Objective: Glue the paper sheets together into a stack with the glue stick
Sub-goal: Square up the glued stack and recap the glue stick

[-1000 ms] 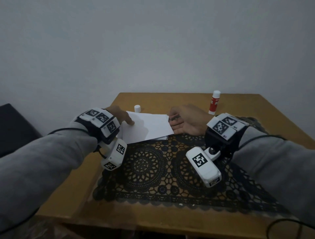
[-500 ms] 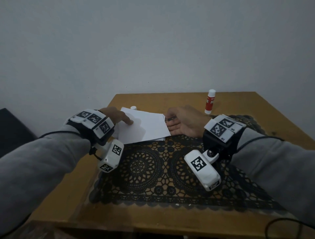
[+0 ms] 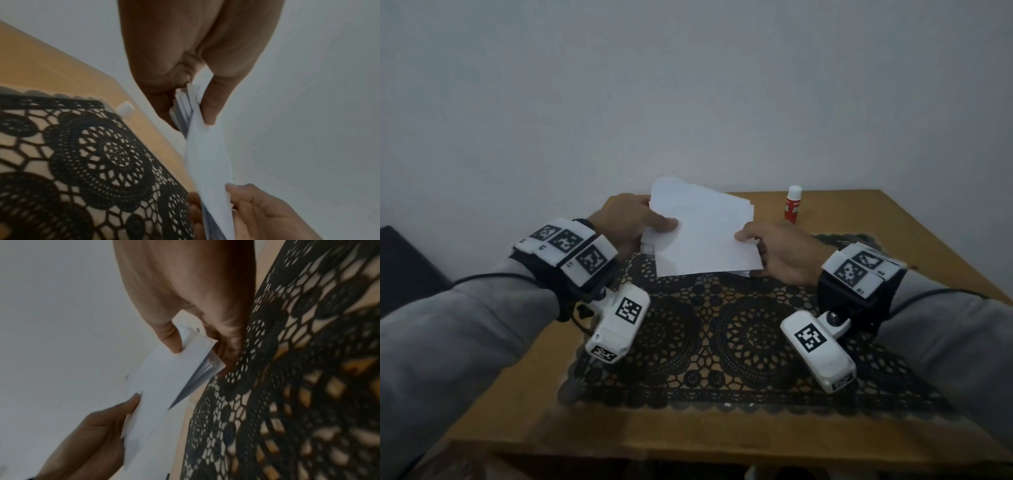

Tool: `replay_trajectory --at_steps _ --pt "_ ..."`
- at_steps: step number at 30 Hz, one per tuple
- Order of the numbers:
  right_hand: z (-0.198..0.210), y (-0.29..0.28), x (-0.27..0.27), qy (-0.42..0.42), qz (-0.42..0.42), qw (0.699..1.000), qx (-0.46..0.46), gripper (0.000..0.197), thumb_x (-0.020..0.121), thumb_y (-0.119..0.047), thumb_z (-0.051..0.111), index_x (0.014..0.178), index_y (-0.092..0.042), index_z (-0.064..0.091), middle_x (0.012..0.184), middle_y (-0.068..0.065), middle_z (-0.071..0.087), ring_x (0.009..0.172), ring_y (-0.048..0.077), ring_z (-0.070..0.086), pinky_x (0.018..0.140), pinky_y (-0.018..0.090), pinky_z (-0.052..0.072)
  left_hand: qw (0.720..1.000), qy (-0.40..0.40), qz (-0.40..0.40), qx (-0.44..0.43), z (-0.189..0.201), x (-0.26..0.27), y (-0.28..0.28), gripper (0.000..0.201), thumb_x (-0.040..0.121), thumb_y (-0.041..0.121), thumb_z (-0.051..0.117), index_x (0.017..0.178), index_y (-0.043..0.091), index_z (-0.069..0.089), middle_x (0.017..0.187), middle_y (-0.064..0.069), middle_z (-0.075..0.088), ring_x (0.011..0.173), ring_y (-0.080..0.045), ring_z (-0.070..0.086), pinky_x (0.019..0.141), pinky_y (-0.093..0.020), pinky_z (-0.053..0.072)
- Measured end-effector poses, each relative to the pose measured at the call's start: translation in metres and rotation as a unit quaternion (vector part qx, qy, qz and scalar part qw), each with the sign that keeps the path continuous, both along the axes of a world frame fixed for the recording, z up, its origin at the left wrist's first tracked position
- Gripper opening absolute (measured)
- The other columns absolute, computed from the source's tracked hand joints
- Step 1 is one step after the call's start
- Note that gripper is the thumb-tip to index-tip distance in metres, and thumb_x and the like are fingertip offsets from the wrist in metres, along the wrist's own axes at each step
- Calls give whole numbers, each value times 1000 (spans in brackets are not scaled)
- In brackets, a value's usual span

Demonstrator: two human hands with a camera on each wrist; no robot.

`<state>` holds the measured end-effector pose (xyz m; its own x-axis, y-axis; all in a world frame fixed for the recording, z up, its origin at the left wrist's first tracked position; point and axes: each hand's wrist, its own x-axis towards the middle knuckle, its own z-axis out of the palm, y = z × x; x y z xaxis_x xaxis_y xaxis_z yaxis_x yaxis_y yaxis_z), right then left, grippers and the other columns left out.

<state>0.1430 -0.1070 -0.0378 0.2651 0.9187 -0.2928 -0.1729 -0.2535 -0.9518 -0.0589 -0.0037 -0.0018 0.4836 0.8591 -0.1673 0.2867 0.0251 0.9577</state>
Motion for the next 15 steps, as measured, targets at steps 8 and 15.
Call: replay_trajectory --at_steps 8,15 --pt "27 -39 25 -231 -33 961 146 19 86 2 61 103 -2 67 109 16 69 99 30 67 89 46 55 993 -42 -13 113 -2 16 -34 42 66 19 76 107 21 68 106 -5 72 100 -27 68 91 -48 52" --pt "3 -77 37 -405 74 906 103 32 94 -11 57 121 -28 53 107 -13 63 95 0 61 66 7 49 980 84 -89 156 -40 32 -65 42 87 8 64 129 10 54 117 -5 65 108 -22 61 95 -41 51"
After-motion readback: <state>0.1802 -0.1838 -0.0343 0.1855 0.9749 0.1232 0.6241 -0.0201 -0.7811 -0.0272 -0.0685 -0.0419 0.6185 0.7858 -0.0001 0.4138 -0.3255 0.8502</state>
